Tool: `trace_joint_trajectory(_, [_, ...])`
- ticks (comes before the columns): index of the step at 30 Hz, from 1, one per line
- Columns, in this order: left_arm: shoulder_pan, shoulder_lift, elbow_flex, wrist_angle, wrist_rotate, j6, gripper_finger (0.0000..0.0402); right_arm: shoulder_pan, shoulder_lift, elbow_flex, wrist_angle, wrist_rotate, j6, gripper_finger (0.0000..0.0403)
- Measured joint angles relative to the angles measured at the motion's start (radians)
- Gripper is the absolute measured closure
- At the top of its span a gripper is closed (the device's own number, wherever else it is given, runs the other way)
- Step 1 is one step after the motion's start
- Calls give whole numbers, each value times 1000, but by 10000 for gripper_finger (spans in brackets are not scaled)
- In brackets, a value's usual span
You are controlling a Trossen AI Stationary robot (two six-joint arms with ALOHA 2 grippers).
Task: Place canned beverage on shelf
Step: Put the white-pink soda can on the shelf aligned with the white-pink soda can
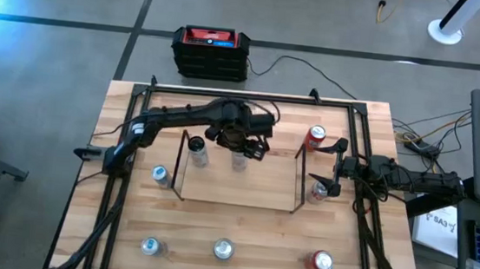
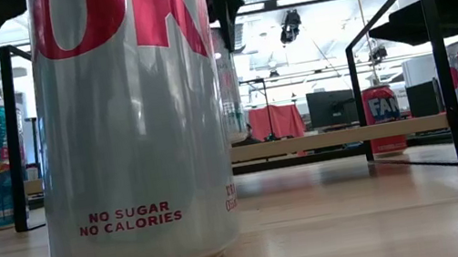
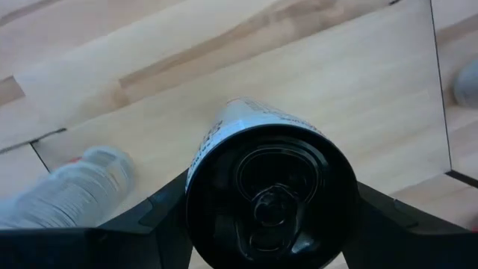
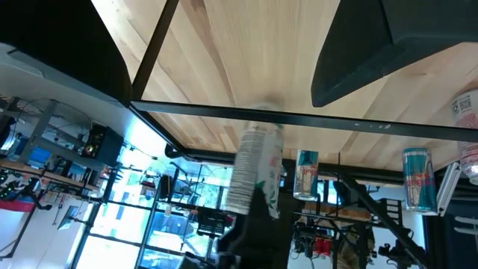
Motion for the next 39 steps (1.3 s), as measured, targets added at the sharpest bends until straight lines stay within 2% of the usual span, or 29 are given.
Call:
trace_joint_trajectory(12, [-145,0,-26,0,-50,-175,167,0,0,0,0,0,1,5])
trace_joint_trajectory(17, [-187,-6,-75,3,-77,-235,167,0,0,0,0,0,0,5])
trace_joint_trajectory(27, [-222,-176,-348,15,-84,-406,167,0,0,0,0,0,-2,5])
trace_joint_trajectory(35, [-247,-384,-645,184,-97,-516,167,0,0,0,0,0,-7,5])
trace_joint_trajectory(39, [-249,-457,-739,245,-98,-523,167,0,0,0,0,0,-7,5])
